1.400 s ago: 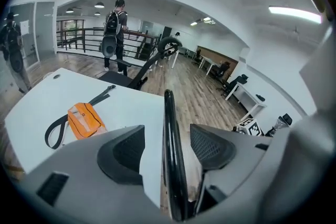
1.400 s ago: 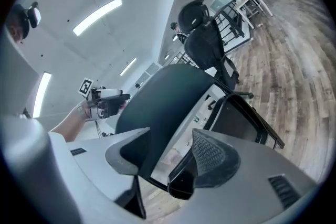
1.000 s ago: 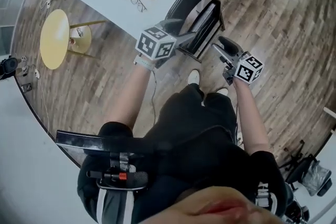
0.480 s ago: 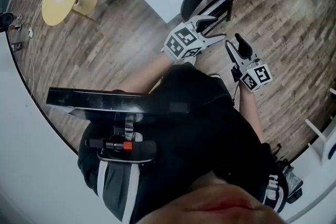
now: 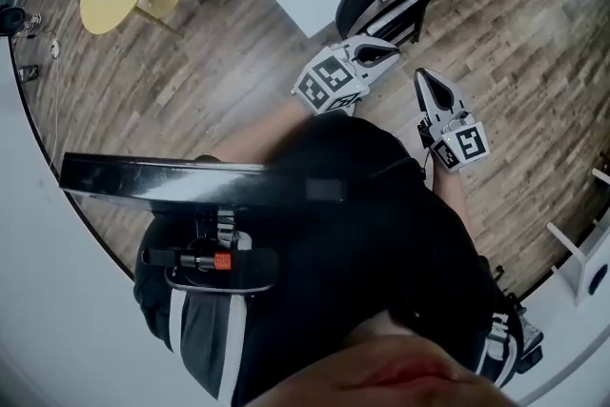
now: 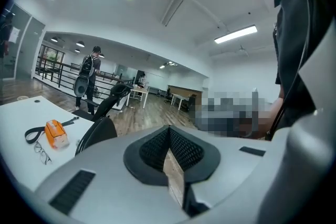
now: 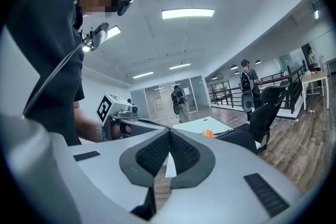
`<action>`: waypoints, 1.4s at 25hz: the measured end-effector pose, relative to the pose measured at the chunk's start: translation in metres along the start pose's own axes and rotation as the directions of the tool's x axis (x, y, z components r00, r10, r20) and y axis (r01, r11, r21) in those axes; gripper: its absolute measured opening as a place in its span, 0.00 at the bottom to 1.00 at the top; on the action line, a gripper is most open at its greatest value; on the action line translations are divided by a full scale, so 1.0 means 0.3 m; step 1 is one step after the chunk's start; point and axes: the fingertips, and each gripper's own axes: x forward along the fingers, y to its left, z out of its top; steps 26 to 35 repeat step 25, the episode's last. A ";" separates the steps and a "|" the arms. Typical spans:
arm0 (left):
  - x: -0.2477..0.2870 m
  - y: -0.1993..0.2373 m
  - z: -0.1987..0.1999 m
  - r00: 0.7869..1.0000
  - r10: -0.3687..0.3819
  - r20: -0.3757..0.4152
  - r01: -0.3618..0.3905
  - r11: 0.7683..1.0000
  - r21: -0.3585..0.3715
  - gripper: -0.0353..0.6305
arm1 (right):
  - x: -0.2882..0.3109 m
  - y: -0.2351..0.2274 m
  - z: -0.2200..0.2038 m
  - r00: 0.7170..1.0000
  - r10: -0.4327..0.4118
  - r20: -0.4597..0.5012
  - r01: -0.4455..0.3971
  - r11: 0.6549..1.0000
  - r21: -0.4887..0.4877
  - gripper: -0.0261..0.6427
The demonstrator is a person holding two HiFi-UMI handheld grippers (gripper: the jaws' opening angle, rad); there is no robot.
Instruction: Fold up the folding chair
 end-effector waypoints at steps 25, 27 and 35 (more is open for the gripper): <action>-0.079 -0.182 0.045 0.999 -0.015 0.048 0.009 0.993 0.118 0.06 | -0.093 0.159 0.045 0.996 -0.004 0.087 0.009 0.998 -0.062 0.05; -0.079 -0.182 0.045 0.999 -0.015 0.048 0.009 0.993 0.118 0.06 | -0.093 0.159 0.045 0.996 -0.004 0.087 0.009 0.998 -0.062 0.05; -0.079 -0.182 0.045 0.999 -0.015 0.048 0.009 0.993 0.118 0.06 | -0.093 0.159 0.045 0.996 -0.004 0.087 0.009 0.998 -0.062 0.05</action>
